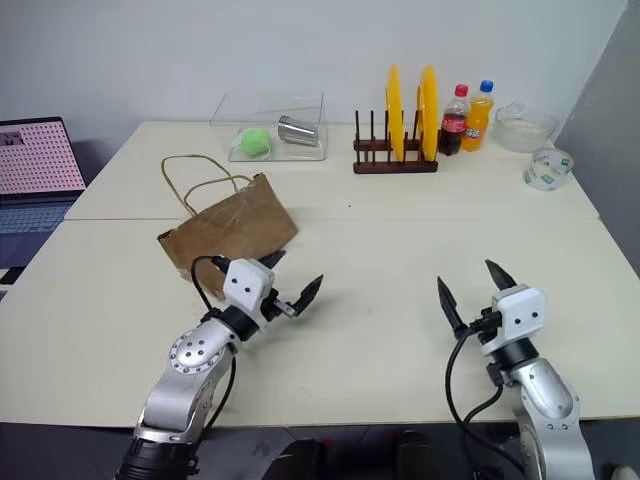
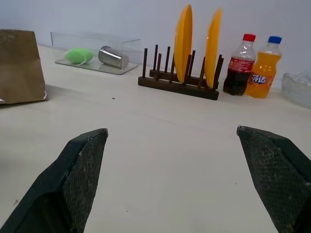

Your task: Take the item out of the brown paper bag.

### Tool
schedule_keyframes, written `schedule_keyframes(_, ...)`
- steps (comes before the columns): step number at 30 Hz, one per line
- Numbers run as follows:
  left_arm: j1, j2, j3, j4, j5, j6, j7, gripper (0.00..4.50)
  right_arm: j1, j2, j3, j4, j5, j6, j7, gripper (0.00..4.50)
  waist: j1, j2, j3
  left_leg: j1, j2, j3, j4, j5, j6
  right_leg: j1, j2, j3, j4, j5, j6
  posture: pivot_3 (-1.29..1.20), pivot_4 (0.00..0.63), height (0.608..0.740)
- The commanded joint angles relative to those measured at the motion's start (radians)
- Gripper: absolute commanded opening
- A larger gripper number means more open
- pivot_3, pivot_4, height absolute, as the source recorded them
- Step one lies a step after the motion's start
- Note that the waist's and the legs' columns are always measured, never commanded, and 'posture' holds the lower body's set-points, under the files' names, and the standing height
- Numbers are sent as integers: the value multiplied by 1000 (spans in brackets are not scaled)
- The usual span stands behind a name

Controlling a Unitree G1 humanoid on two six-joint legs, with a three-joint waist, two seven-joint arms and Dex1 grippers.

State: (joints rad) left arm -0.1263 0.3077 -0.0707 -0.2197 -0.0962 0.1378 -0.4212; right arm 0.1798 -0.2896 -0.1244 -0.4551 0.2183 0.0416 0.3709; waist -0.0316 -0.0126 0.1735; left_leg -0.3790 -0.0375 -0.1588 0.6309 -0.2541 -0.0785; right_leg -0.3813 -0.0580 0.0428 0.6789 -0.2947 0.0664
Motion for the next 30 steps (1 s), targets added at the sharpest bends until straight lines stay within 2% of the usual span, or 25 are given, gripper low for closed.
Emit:
schedule_keyframes(1, -6, -2, 20, -17, -17, -8, -1, 4470, 5, 12, 18, -15, -7, -34, -2, 4500, 0, 0, 0, 0, 0, 0, 0, 0, 0, 0, 0, 0, 0, 0, 0, 0, 150, 740)
schedule_keyframes(14, 25, -6, 17, -38, 30, -6, 51, 4470, -5, 4, 41, -15, -18, -15, 2, 4500, 0, 0, 0, 0, 0, 0, 0, 0, 0, 0, 0, 0, 0, 0, 0, 0, 150, 740)
schedule_keyframes(20, 56, -20, 32, -76, 27, 5, 95, 4470, -26, -30, 70, -40, 38, 35, 64, 4500, 0, 0, 0, 0, 0, 0, 0, 0, 0, 0, 0, 0, 0, 0, 0, 0, 150, 740)
schedule_keyframes(25, 71, -27, 103, -135, 13, 59, 149, 4470, -160, -107, 129, -113, 93, 139, 153, 4500, -4, 0, 0, 0, 0, 0, 0, 0, 0, 0, 0, 0, 0, 0, 0, 0, 150, 740)
schedule_keyframes(30, 130, -60, 162, -289, 6, 132, 219, 4470, -364, -167, 179, -126, 210, 254, 266, 4500, 0, -1, 0, 0, 0, -1, 0, 0, 0, 0, 0, -1, -1, 0, 0, 0, 150, 740)
